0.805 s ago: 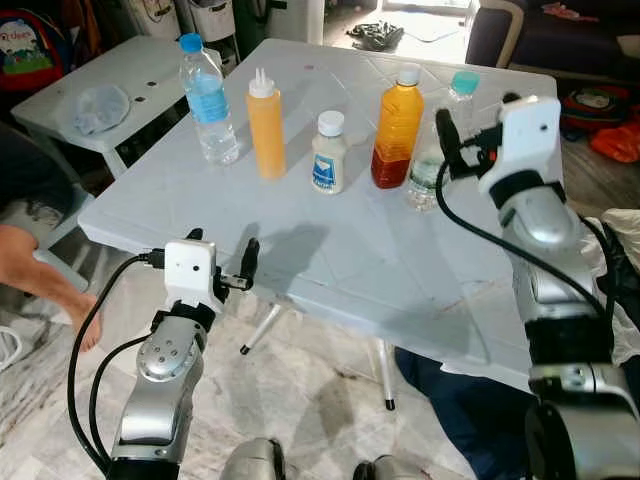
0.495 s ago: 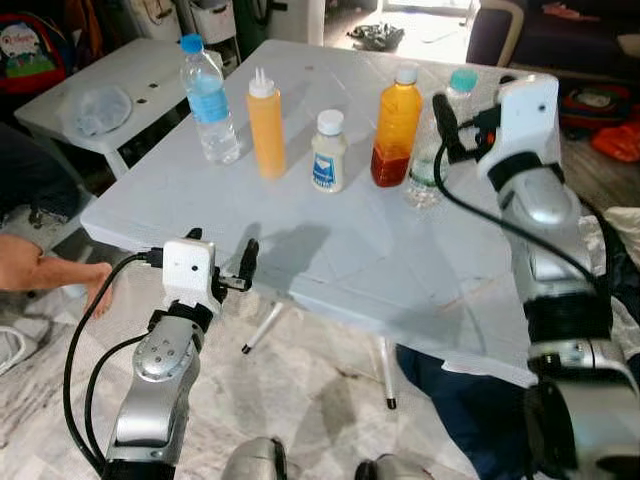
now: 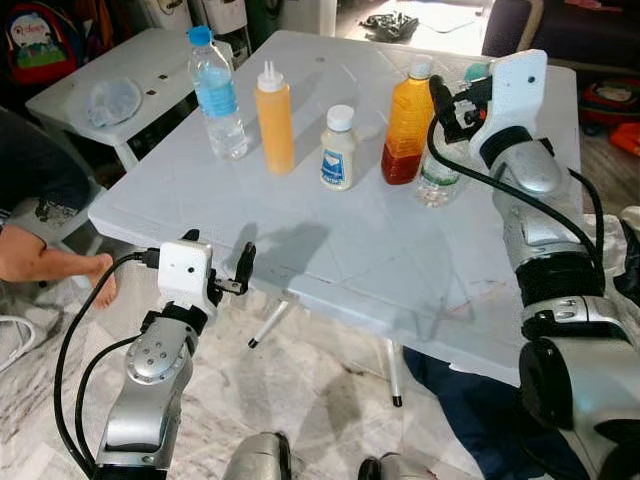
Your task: Restocking fridge
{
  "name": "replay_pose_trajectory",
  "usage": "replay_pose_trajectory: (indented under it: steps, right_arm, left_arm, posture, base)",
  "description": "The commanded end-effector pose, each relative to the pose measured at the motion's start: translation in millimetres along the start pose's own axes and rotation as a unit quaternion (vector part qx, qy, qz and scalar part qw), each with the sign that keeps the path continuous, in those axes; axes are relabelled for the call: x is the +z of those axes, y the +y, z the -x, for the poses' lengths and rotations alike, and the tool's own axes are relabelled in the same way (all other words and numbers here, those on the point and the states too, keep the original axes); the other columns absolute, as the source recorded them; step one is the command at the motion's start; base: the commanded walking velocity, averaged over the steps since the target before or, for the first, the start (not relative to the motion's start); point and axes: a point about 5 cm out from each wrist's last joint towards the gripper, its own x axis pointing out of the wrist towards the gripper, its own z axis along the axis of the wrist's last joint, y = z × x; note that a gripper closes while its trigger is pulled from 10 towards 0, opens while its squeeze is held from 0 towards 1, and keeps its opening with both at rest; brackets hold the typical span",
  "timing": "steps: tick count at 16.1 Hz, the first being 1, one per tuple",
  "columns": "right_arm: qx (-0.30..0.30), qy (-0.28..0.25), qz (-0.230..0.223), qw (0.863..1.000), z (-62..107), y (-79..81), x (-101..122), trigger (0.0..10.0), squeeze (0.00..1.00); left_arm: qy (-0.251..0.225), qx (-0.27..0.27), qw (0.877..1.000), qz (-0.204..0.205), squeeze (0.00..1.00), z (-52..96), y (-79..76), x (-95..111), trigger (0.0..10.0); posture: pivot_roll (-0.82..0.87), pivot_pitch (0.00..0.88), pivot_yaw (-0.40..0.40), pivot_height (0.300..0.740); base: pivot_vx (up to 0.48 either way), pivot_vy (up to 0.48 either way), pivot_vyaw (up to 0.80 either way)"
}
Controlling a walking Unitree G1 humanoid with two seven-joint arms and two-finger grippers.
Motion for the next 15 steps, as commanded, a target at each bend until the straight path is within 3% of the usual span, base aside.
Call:
replay_pose_trajectory:
  steps: [1, 10, 13, 14, 15]
  right_arm:
    - [0.006, -0.009, 0.006, 1.0, -4.6, 4.2, 4.8, 0.0, 0.0]
    - [-0.012, 0.004, 0.015, 1.0, 3.6, 2.2, -5.4, 0.0, 0.0]
    - [-0.007, -0.004, 0.03, 1.0, 8.9, 6.1, -1.6, 0.8, 0.0]
    - [-0.003, -0.007, 0.029, 1.0, 13.3, 9.8, 0.0, 1.8, 0.0]
    - [0.01, -0.016, 0.028, 0.999, 19.8, 16.4, 4.2, 0.0, 0.0]
  left_arm:
    - [0.001, 0.004, 1.0, -0.01, 0.0, 3.1, 4.0, 2.9, 10.0]
    - [0.003, 0.0, 1.0, -0.013, 0.0, -2.3, 1.9, 2.3, 10.0]
    - [0.002, -0.001, 1.0, -0.011, 0.0, -3.5, -0.8, 0.9, 10.0]
    - [0.005, -0.001, 1.0, -0.011, 0.0, -3.3, -1.1, -0.4, 10.0]
    - [0.014, 0.005, 1.0, -0.01, 0.0, -2.5, -0.7, -3.3, 10.0]
  posture:
    - [0.16, 0.113, 0.066, 0.74]
    - [0.14, 0.099, 0.064, 0.74]
    - [0.12, 0.086, 0.066, 0.74]
    - [0.1, 0.081, 0.073, 0.74]
    - [0.09, 0.075, 0.076, 0.74]
  base:
    - [0.0, 0.0, 0.0]
    - [0.0, 0.0, 0.0]
    - [0.0, 0.0, 0.0]
    - [0.0, 0.0, 0.0]
    - [0.0, 0.0, 0.0]
